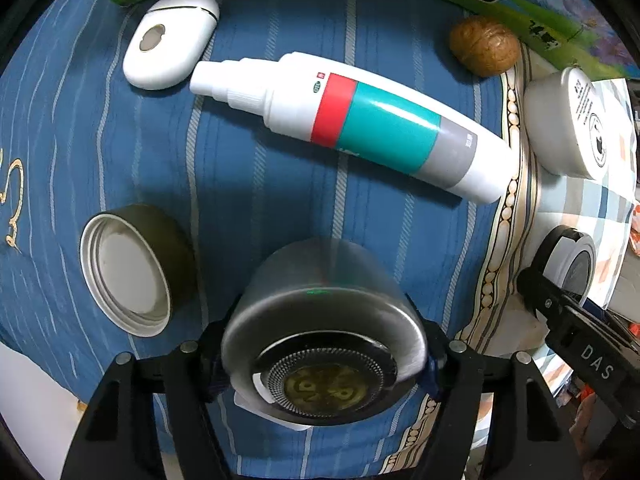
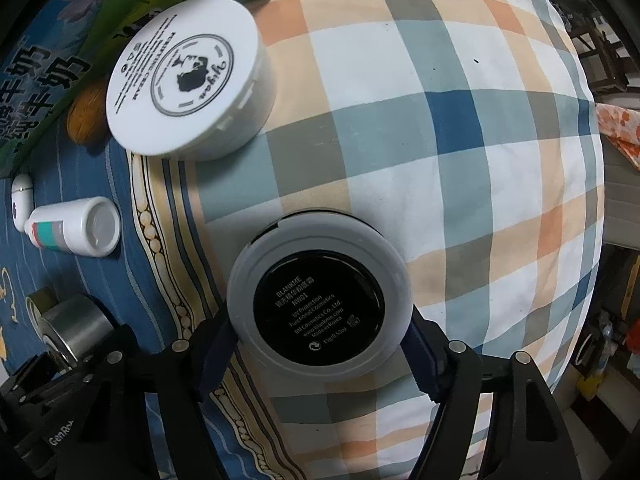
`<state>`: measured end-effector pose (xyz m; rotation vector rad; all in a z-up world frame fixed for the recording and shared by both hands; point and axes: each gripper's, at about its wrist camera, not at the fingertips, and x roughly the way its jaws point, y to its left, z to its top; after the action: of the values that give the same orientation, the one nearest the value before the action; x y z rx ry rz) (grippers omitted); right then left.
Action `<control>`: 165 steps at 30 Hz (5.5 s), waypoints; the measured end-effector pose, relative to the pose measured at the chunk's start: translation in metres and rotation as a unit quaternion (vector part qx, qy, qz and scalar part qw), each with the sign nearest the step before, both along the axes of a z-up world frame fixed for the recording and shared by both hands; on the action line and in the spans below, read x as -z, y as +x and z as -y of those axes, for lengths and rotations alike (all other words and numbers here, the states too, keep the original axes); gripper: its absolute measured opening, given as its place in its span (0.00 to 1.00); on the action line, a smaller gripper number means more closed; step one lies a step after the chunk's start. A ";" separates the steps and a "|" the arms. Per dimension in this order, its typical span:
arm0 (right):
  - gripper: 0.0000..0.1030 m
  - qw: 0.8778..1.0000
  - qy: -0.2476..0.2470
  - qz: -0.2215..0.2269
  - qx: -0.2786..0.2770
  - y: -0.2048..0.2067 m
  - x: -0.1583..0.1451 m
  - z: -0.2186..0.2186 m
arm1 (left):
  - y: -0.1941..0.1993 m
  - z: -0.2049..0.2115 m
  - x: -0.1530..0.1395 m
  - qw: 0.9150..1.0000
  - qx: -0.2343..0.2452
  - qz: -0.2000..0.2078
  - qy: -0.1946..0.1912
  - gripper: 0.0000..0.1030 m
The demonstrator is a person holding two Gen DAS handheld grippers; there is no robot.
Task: Organize rigid objects
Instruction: 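Grasp the silver tin with the left tool while the right tool grasps the black-lidded jar, then carry the silver tin and black-lidded jar into the box with both tools, then open both tools to release the items and lift out of the box, then grasp the open tin lid with the left tool while the right tool grasps the white cream jar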
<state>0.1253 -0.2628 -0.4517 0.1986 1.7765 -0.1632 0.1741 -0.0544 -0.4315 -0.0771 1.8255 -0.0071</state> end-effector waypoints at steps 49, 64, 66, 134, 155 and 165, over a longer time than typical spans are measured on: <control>0.73 0.974 0.077 0.198 -0.074 0.125 -0.244 -0.038 | 0.123 -0.013 -0.258 0.966 0.022 0.248 -0.069 0.67; 0.73 0.981 0.046 0.140 -0.127 0.273 -0.134 -0.064 | 0.258 -0.006 -0.156 0.987 0.015 0.143 -0.069 0.67; 0.73 0.982 0.041 0.129 -0.133 0.289 -0.117 -0.065 | 0.271 -0.007 -0.137 0.990 0.011 0.122 -0.071 0.67; 1.00 0.973 -0.020 0.216 -0.078 0.161 -0.213 -0.066 | 0.154 -0.053 -0.230 0.961 0.004 0.276 0.034 0.99; 1.00 0.947 -0.019 0.314 -0.071 0.064 -0.318 -0.066 | 0.058 -0.054 -0.327 0.928 0.019 0.371 0.020 0.99; 1.00 0.961 0.007 0.267 -0.073 0.049 -0.277 -0.058 | 0.033 -0.079 -0.298 0.945 -0.019 0.327 0.013 0.99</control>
<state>0.1744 -0.2044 -0.1746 0.1075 1.2485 0.0126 0.2073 0.0242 -0.1338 -0.0797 1.1580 0.0161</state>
